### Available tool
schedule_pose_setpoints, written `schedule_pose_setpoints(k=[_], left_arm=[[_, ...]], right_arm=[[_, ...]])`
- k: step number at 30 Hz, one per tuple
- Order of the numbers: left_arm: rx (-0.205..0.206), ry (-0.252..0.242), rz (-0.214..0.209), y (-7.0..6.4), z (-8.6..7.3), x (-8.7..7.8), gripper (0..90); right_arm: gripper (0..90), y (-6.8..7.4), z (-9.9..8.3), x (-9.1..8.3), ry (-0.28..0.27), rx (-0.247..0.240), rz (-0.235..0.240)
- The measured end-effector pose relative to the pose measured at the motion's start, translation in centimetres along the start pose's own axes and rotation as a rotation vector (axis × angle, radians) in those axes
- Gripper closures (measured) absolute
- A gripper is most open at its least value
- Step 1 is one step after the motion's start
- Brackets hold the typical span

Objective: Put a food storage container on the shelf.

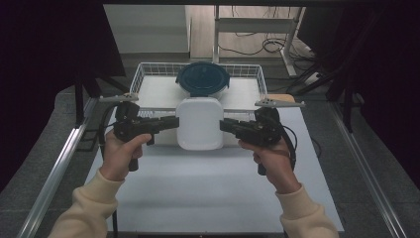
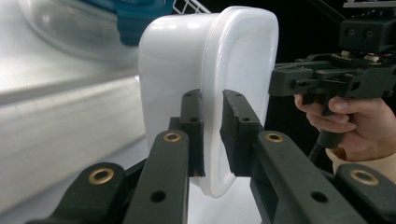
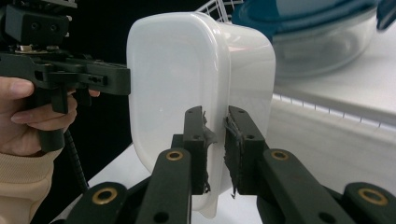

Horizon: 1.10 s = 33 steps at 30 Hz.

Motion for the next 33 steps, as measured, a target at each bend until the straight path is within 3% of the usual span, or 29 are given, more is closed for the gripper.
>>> schedule_pose_setpoints(k=[11,23,33], left_arm=[[0.032,-0.037,-0.019,-1.7,4.5,-1.1,79.7],[0.01,-0.037,-0.039,-1.8,9.8,-1.0,79.5],[-0.033,-0.019,-0.038,-1.1,13.1,-0.2,79.4]], right_arm=[[79.3,-0.2,5.0,-0.8,-0.04,-0.035,0.005],[79.3,-2.1,9.9,-0.5,-0.045,-0.04,0.002],[79.4,-4.3,12.5,0.5,-0.03,-0.011,0.015]])
Point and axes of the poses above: each handheld gripper's, and its own axes: x roughly forward along the jaws, z roughly out of its top, y roughly to its left, the point moved 5 cm from there along x, roughly forward along the jaws, and after that the axes turned 14 degrees about -x, right-handed, at the moved point
